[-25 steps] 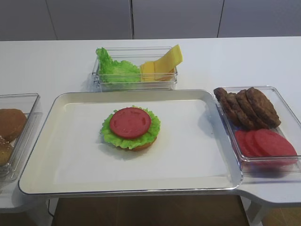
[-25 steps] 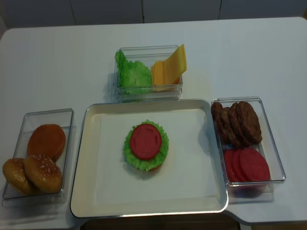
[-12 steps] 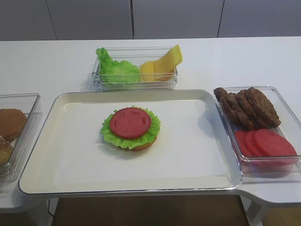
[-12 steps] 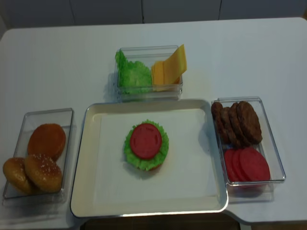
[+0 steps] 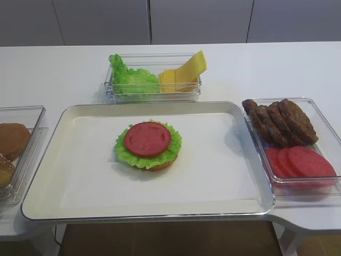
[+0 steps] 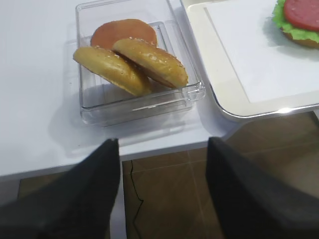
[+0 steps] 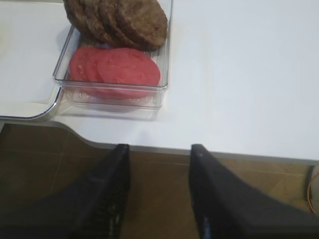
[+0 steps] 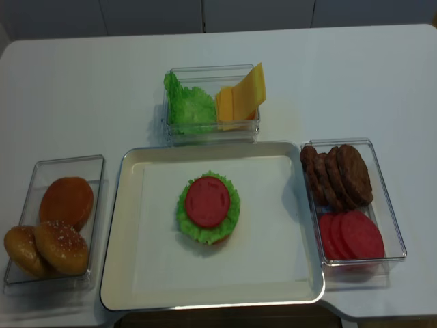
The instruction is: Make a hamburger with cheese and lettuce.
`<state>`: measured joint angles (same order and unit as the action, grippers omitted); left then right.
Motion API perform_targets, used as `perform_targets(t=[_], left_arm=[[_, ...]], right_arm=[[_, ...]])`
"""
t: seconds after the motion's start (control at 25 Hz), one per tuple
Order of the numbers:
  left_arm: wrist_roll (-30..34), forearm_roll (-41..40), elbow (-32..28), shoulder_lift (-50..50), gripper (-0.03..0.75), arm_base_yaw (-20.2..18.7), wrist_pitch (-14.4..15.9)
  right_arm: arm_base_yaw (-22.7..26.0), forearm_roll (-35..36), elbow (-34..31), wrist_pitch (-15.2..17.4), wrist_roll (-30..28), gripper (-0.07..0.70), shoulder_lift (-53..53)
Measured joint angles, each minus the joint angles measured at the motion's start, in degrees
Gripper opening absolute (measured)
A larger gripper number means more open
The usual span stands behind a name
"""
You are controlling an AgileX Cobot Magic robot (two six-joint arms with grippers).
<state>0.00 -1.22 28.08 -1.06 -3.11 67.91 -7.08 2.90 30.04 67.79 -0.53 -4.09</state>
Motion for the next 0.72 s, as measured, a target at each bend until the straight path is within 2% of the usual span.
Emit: perform_targets(t=[0.24,0.72], left_arm=[[0.0,0.0,0.0,0.0,0.414,0.0,0.0],[0.0,0.0,0.0,0.0,0.414,0.0,0.0]], right_arm=[[0.0,2.0,-2.6,-3.0,-1.3,0.321,0.9],[0.0,2.7,-2.8,-3.1,-2.0,0.321,5.1]])
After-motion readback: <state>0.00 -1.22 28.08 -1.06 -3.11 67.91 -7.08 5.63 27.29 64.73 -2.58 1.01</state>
